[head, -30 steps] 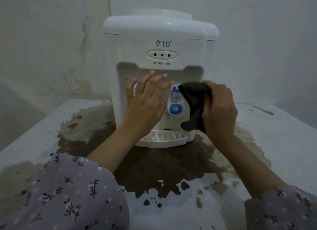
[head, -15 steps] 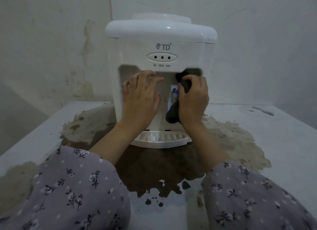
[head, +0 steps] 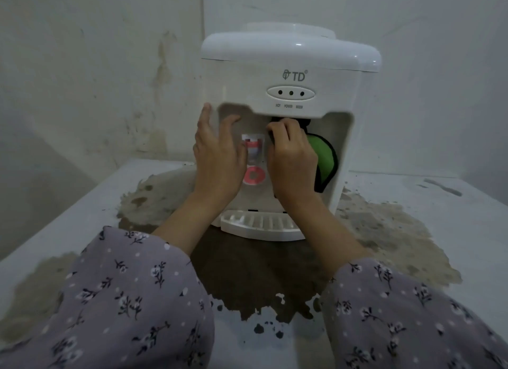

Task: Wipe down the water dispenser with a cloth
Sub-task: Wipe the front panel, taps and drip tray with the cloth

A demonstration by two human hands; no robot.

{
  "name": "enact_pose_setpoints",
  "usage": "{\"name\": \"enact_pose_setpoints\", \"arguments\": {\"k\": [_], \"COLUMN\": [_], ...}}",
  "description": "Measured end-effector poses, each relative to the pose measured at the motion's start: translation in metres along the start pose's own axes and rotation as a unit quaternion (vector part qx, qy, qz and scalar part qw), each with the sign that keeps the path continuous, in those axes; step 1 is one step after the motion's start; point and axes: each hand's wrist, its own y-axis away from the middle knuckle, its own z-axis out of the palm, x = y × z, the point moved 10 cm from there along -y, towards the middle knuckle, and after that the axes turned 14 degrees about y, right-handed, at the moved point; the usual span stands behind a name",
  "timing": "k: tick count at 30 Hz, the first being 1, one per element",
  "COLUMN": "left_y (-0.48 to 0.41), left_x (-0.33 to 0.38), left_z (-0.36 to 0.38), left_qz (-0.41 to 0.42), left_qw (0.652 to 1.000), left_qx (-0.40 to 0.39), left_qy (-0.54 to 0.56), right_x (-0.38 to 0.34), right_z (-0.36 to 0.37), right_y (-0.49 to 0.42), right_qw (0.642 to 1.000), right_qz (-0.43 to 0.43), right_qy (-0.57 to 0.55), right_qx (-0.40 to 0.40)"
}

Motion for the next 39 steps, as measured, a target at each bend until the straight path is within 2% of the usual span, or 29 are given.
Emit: {"name": "enact_pose_setpoints", "arguments": {"k": [7,17,22,25,34,39], "left_y": [0.003,0.004,0.002,0.001,0.008,0.019], "left_x": [-0.009,-0.021,-0.024,-0.027,-0.032,-0.036], "left_z": [-0.005,-0.005,-0.013,-0.019,-0.013,-0.012], "left_qz": [0.020,0.014,0.016,0.011,0.039,0.027], "left_qw": [1.000,1.000,0.998,0.997,0.997,0.999], "left_qx": [0.010,0.019,0.018,0.019,-0.021,-0.032], "left_qy": [-0.012,0.008,0.053,0.074,0.069,-0.011], "right_x": [-0.023,-0.052,-0.068,-0.072,-0.087,-0.093], "right_z": [0.013,0.016,0.017,0.019,0.027,0.037], "right_y": [0.000,-0.005,-0.018,-0.022,-0.009,-0.004], "right_qw": [0.998,0.992,0.993,0.995,0.974,0.969], "right_qz": [-0.001,-0.122,-0.096,-0.089,-0.225,-0.243], "right_qy": [-0.060,-0.035,-0.065,-0.046,-0.002,-0.002], "right_qx": [-0.015,-0.002,0.003,0.025,0.030,-0.048]}}
